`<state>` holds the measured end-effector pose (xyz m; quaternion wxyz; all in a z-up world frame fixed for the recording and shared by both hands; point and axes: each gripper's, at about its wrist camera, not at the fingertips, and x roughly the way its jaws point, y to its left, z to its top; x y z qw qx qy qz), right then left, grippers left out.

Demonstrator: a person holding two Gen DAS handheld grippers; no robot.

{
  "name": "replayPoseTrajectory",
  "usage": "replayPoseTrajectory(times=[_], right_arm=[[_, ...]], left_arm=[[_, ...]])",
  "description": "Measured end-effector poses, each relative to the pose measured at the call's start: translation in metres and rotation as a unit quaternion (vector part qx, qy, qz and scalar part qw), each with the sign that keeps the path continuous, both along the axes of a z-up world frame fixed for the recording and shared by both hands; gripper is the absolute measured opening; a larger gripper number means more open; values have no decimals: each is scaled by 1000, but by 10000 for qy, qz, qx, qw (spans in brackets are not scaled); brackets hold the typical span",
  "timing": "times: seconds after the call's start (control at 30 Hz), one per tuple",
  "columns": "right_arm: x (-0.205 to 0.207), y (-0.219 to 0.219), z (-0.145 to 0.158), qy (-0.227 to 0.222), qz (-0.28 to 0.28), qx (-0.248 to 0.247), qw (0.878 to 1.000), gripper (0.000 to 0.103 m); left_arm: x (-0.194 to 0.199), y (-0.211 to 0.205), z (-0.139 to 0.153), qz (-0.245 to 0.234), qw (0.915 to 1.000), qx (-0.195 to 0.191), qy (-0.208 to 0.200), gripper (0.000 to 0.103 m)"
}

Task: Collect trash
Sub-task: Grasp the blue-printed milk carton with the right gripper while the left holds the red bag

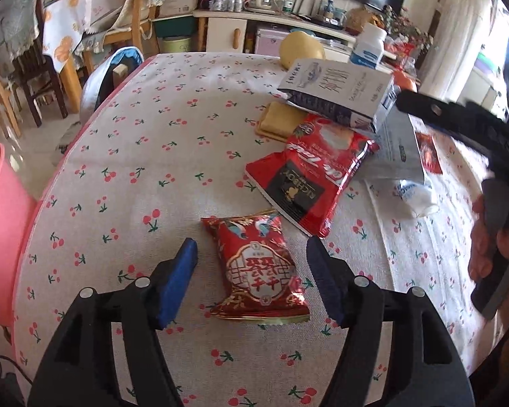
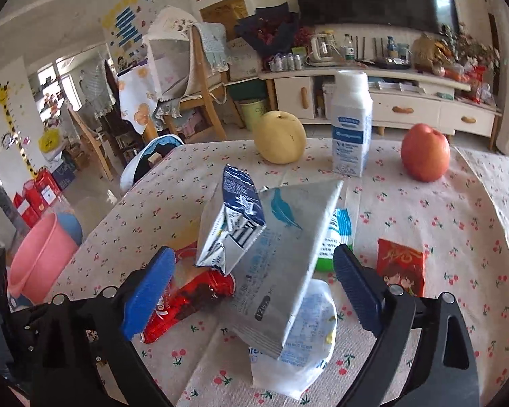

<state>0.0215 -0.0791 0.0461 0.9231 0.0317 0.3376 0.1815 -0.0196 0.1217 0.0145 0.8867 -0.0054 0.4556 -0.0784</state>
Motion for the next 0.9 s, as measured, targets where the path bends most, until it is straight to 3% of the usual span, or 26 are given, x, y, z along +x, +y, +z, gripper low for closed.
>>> replayPoseTrajectory(times=[0.17, 0.33, 0.57, 0.63, 0.77, 0.83, 0.9], right_arm=[[18, 21, -7, -57, 208, -623, 9978, 93], [35, 37, -8, -157, 418, -1040, 9936, 93], [33, 54, -24, -325, 609, -1876, 9798, 93], [32, 56, -26, -343, 673, -1951, 9779, 69], [30, 57, -29, -377, 667, -1961, 9776, 66], [30, 56, -31, -226, 723, -1829, 9802, 27], [26, 57, -32, -220, 709, -1884, 9793, 22]], left_arm=[[-2, -14, -2, -127, 9985, 513, -138, 54], [0, -12, -1, -71, 9983, 535, -200, 46], [1, -7, -1, -29, 9991, 378, -192, 43], [2, -3, 0, -3, 9995, 260, -173, 43], [2, 0, 1, 42, 9999, 54, -138, 42], [2, 3, 1, 67, 9999, -69, -114, 42], [2, 7, 2, 100, 9997, -210, -86, 42]])
